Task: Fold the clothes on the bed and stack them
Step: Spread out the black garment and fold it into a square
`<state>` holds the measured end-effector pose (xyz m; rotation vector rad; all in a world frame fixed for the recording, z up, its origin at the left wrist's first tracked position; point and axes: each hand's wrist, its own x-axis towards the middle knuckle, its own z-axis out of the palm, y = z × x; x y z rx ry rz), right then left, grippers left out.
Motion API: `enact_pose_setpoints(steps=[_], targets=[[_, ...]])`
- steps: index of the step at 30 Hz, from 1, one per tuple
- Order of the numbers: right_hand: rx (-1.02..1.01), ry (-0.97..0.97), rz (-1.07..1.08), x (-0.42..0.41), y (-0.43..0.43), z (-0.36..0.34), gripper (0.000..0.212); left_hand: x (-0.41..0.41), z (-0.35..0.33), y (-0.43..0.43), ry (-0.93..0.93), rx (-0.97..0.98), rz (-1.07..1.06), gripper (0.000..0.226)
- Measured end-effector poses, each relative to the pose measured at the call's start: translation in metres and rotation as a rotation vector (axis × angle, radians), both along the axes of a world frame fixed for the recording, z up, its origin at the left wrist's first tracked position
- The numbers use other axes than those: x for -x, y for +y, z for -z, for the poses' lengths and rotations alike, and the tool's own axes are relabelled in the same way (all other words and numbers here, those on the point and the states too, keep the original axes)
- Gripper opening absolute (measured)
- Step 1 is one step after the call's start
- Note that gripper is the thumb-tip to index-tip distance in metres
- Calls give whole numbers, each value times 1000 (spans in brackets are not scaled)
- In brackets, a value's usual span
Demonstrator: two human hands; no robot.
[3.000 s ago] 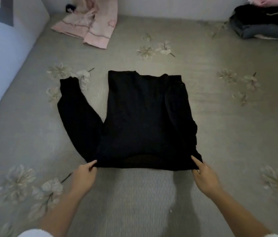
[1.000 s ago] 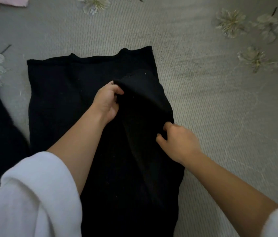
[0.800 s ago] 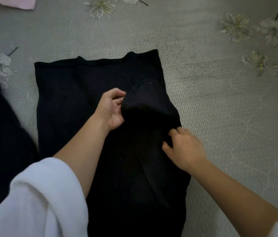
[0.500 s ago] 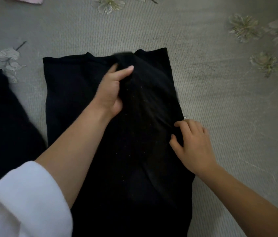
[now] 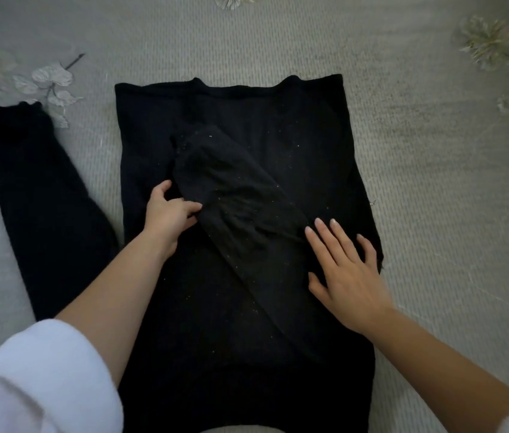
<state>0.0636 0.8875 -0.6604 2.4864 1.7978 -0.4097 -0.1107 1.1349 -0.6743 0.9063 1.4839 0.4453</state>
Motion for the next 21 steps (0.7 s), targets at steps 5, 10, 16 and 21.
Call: enact_pose_setpoints(steps=[5, 10, 16, 21], targets=[[93, -18, -223, 31, 5, -1, 68, 17, -10, -16, 349, -376, 282, 74], [117, 65, -225, 77, 32, 5, 66, 87, -19, -28, 510, -653, 394, 56], [54, 180, -304, 153, 74, 7, 68, 202, -20, -23, 800, -549, 130, 47], [123, 219, -361, 198, 85, 11, 75, 238, -18, -32, 689, -253, 52, 66]])
